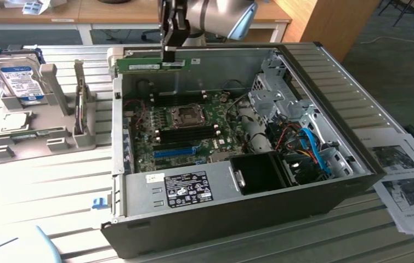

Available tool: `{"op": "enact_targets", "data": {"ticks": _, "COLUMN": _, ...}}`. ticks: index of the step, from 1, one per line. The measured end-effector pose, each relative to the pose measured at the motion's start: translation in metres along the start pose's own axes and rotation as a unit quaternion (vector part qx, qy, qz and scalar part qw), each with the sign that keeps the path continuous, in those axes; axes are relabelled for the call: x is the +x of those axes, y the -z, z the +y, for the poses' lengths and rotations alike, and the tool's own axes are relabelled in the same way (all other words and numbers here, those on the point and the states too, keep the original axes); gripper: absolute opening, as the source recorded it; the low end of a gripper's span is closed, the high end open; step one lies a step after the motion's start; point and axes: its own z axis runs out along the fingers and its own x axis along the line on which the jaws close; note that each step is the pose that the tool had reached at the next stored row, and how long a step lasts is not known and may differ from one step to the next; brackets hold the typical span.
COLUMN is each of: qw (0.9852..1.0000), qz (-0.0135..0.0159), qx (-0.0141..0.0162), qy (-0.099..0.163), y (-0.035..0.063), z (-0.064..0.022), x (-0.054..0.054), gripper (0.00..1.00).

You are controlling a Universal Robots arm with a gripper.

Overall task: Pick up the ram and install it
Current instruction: 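Pick up the ram and move it above insertion slot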

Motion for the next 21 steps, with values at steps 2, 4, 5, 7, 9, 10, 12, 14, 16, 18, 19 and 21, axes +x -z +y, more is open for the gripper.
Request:
{"op": "enact_targets", "data": {"ticks": 2, "qw": 1.0000, "qz": 0.0000, "qx": -0.0006, "qy": 0.000, "y": 0.0005, "z": -0.0050, "x": 0.000, "gripper": 0.11}}
{"op": "enact_targets", "data": {"ticks": 4, "qw": 1.0000, "qz": -0.0001, "qx": -0.0011, "qy": 0.000, "y": 0.0010, "z": -0.0099, "x": 0.001, "gripper": 0.11}}
{"op": "enact_targets", "data": {"ticks": 5, "qw": 1.0000, "qz": 0.0000, "qx": -0.0013, "qy": 0.000, "y": 0.0013, "z": -0.0123, "x": 0.001, "gripper": 0.11}}
{"op": "enact_targets", "data": {"ticks": 7, "qw": 1.0000, "qz": -0.0001, "qx": -0.0018, "qy": 0.000, "y": 0.0018, "z": -0.0171, "x": 0.001, "gripper": 0.11}}
{"op": "enact_targets", "data": {"ticks": 9, "qw": 1.0000, "qz": -0.0001, "qx": -0.0023, "qy": 0.000, "y": 0.0023, "z": -0.0218, "x": 0.001, "gripper": 0.11}}
{"op": "enact_targets", "data": {"ticks": 10, "qw": 1.0000, "qz": -0.0001, "qx": -0.0026, "qy": 0.000, "y": 0.0025, "z": -0.0243, "x": 0.001, "gripper": 0.11}}
{"op": "enact_targets", "data": {"ticks": 12, "qw": 1.0000, "qz": -0.0001, "qx": -0.0031, "qy": 0.000, "y": 0.0030, "z": -0.0291, "x": 0.001, "gripper": 0.11}}
{"op": "enact_targets", "data": {"ticks": 14, "qw": 1.0000, "qz": -0.0002, "qx": -0.0036, "qy": 0.000, "y": 0.0035, "z": -0.0339, "x": 0.002, "gripper": 0.11}}
{"op": "enact_targets", "data": {"ticks": 16, "qw": 1.0000, "qz": -0.0002, "qx": -0.0041, "qy": 0.000, "y": 0.0040, "z": -0.0388, "x": 0.002, "gripper": 0.11}}
{"op": "enact_targets", "data": {"ticks": 18, "qw": 1.0000, "qz": -0.0002, "qx": -0.0045, "qy": 0.000, "y": 0.0045, "z": -0.0434, "x": 0.002, "gripper": 0.11}}
{"op": "enact_targets", "data": {"ticks": 19, "qw": 1.0000, "qz": -0.0002, "qx": -0.0048, "qy": 0.000, "y": 0.0048, "z": -0.0457, "x": 0.002, "gripper": 0.11}}
{"op": "enact_targets", "data": {"ticks": 21, "qw": 1.0000, "qz": -0.0003, "qx": -0.0054, "qy": 0.000, "y": 0.0052, "z": -0.0501, "x": 0.003, "gripper": 0.11}}
